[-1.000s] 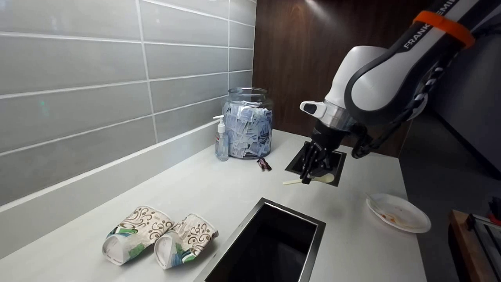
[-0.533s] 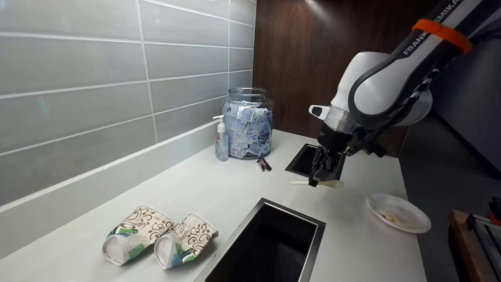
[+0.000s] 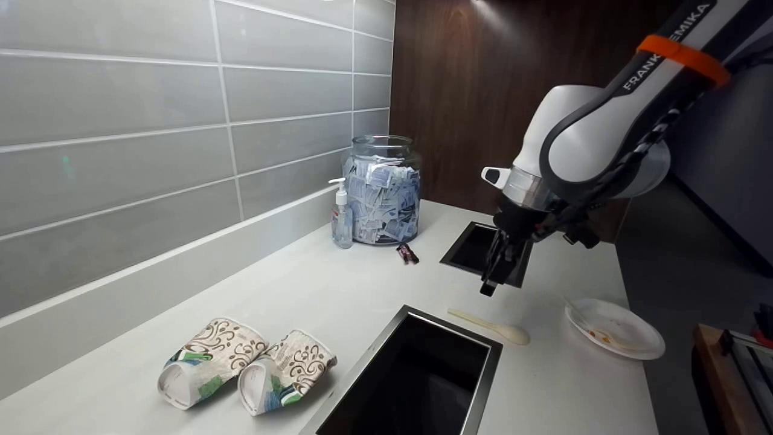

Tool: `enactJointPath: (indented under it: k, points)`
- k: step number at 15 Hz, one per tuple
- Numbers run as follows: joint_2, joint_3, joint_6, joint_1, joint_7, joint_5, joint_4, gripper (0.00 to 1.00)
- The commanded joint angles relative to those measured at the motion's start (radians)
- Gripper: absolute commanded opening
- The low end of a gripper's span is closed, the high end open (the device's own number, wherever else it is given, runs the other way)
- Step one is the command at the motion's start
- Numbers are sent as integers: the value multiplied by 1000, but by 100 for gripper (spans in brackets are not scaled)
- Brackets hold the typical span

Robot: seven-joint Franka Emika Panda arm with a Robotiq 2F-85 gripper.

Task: Use the spoon to push the corn chips into the bin

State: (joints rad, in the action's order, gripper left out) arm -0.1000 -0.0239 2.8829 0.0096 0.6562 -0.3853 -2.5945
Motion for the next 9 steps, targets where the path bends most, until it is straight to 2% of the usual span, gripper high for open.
enactJointPath:
  k: [1,4,6,7,9]
  points:
    - [3,-10,22,7,-52,19,-18,75]
    - [7,-25,24,13,-112,73,-21,99]
    - [14,-40,23,21,-170,132,-24,100]
    - [19,-8,19,-17,-218,182,-24,100]
    - [31,-22,6,-8,-318,286,-24,100]
